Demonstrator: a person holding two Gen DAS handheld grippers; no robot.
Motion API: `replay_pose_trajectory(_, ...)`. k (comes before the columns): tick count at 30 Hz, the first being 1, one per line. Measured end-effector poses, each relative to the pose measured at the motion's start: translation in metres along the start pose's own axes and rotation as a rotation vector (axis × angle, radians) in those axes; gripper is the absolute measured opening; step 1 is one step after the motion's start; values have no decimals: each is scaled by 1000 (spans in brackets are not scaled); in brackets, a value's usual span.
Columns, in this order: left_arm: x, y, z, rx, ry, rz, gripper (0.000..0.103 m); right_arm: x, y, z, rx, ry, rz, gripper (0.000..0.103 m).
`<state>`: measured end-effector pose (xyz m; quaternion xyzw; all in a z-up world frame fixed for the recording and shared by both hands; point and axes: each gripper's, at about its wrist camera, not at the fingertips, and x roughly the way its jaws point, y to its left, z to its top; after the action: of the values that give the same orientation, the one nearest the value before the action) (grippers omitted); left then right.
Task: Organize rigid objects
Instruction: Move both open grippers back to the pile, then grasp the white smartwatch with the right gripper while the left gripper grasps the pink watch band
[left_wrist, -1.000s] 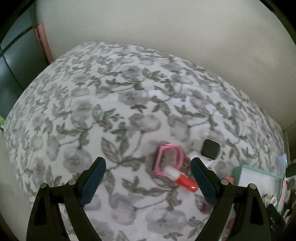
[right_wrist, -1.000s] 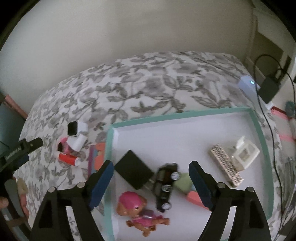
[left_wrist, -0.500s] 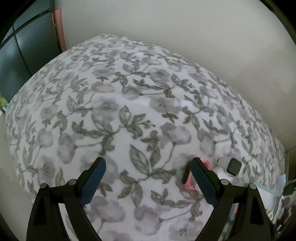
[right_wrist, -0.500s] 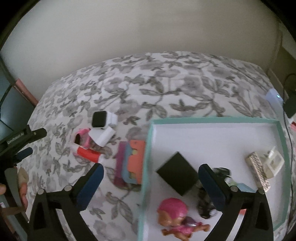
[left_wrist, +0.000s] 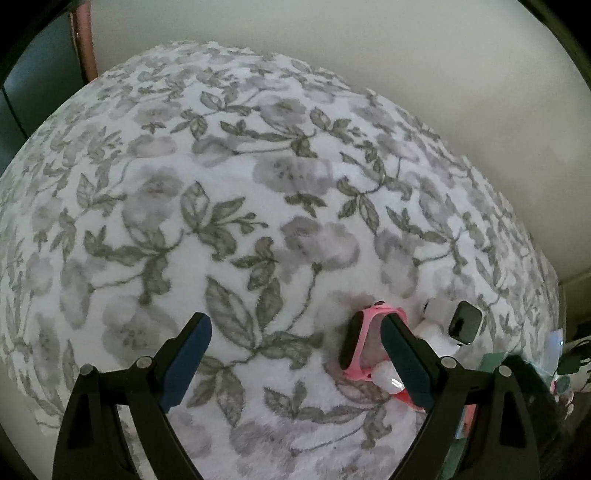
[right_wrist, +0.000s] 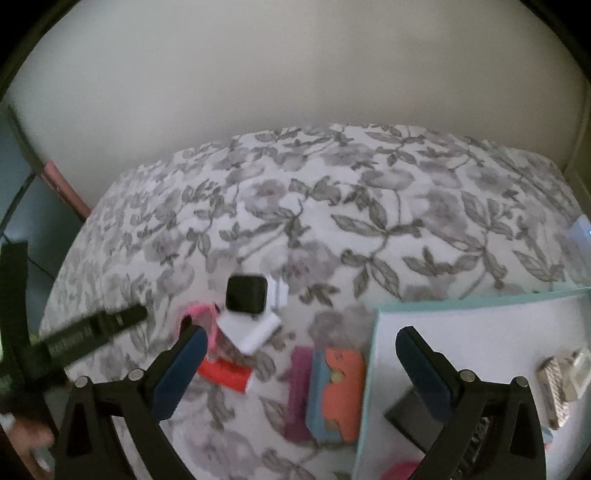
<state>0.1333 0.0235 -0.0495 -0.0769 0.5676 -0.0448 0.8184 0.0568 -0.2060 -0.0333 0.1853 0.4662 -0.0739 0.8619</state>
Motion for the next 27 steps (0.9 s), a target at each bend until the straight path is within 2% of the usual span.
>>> replay_pose_trajectory(6,16,-6,-3,27,50,12,93,24,8,20,43,35,55,99)
replay_pose_trajectory(13,23,-20,-6,95,61,7,91,51,20,24,29,94,59,88)
replay_pose_trajectory(15,26,-24,-5,108,69,5,83,58,22,23,26,110,64,86)
replay_pose_trajectory(20,31,-26,-5,114,88,-25,72,69,28,21,16,133,76,77)
replay_pose_trajectory(21,31,-27,-5,114,90,-39,61,70,30,21,13,137,77,70)
replay_pose_trajectory(24,34,-31,-7,135,105,-51,49,70,30,20,9,140,61,57)
replay_pose_trajectory(25,35,-32,-7,141,108,-49,46,70,30,20,13,142,59,56)
replay_pose_trajectory(27,36,-36,-9,152,107,-45,35,69,29,20,17,142,64,56)
